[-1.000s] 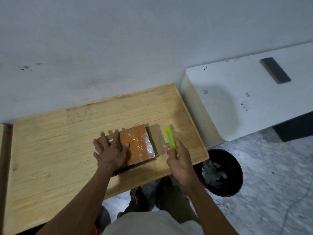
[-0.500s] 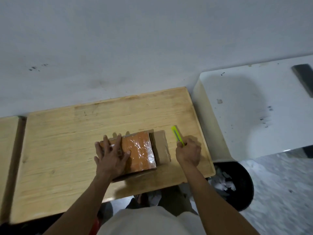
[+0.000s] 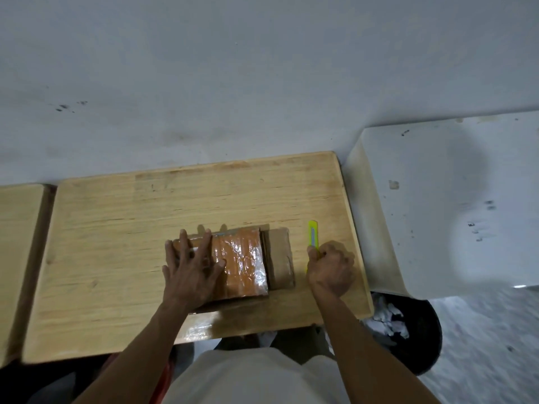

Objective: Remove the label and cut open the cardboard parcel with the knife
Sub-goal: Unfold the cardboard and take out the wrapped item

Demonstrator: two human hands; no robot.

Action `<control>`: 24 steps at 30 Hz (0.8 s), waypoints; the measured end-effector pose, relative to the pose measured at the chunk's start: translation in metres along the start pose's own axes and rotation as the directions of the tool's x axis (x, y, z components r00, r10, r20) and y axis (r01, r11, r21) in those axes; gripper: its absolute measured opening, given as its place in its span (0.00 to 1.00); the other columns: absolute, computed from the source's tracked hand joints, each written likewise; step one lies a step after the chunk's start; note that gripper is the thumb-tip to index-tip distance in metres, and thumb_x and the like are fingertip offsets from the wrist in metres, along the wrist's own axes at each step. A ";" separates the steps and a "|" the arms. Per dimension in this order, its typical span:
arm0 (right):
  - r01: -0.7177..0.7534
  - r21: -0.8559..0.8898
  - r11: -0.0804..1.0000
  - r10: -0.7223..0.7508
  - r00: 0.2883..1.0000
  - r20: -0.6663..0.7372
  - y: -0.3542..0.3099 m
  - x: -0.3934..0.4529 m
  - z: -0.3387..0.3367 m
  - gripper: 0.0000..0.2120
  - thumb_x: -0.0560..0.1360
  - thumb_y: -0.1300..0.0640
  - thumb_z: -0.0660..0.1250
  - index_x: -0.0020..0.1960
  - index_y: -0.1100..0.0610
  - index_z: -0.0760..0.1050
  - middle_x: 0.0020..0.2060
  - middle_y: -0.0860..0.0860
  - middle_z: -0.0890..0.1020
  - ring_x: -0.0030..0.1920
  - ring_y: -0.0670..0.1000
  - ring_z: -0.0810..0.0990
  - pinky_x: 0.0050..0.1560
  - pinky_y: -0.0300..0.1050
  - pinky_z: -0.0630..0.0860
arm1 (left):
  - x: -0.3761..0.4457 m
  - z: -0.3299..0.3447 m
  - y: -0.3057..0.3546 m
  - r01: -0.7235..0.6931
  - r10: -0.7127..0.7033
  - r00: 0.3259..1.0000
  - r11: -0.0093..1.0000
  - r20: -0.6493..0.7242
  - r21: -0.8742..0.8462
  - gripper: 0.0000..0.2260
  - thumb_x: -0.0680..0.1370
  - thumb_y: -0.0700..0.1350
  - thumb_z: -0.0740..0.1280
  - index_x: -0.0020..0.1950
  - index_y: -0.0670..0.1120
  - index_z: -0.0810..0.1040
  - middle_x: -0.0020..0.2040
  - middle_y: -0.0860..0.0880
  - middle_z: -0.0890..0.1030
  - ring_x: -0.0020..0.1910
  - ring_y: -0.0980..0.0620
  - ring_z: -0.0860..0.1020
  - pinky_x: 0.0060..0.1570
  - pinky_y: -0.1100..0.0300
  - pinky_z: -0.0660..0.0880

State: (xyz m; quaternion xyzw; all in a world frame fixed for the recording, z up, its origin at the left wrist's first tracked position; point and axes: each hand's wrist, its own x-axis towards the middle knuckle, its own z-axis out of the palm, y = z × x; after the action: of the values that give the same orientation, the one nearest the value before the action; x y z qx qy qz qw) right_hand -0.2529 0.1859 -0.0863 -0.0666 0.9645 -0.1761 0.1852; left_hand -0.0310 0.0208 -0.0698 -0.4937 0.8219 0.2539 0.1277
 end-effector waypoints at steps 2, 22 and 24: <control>0.024 0.023 0.999 -0.023 0.999 -0.022 0.000 -0.004 0.000 0.12 0.76 0.46 0.67 0.46 0.54 0.79 0.47 0.55 0.82 0.56 0.60 0.75 0.56 0.59 0.74 | -0.002 -0.002 0.001 0.013 -0.013 1.000 1.000 0.010 -0.009 0.38 0.72 0.76 0.50 0.79 0.66 0.42 0.81 0.49 0.33 0.78 0.39 0.32 0.73 0.29 0.48; 0.035 0.529 0.848 -0.189 0.953 0.239 -0.038 -0.106 0.022 0.17 0.79 0.55 0.65 0.68 0.53 0.72 0.57 0.50 0.80 0.54 0.49 0.79 0.56 0.41 0.74 | -0.053 0.001 -0.048 -0.091 0.036 0.990 0.900 -0.134 -0.427 0.31 0.81 0.64 0.54 0.81 0.57 0.47 0.81 0.54 0.57 0.80 0.49 0.54 0.76 0.38 0.41; 0.021 0.548 0.836 -0.186 0.951 0.248 -0.043 -0.105 0.016 0.18 0.80 0.54 0.65 0.69 0.52 0.72 0.55 0.47 0.79 0.54 0.47 0.78 0.56 0.40 0.72 | -0.051 -0.004 -0.044 -0.116 0.031 0.985 0.847 -0.170 -0.519 0.30 0.82 0.64 0.54 0.80 0.60 0.48 0.79 0.55 0.61 0.79 0.50 0.58 0.77 0.40 0.42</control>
State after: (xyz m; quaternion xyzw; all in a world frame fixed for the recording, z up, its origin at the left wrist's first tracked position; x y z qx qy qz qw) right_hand -0.1476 0.1611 -0.0495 -0.0898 0.8328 -0.4381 0.3264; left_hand 0.0322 0.0399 -0.0552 -0.4959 0.7464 0.4352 -0.0868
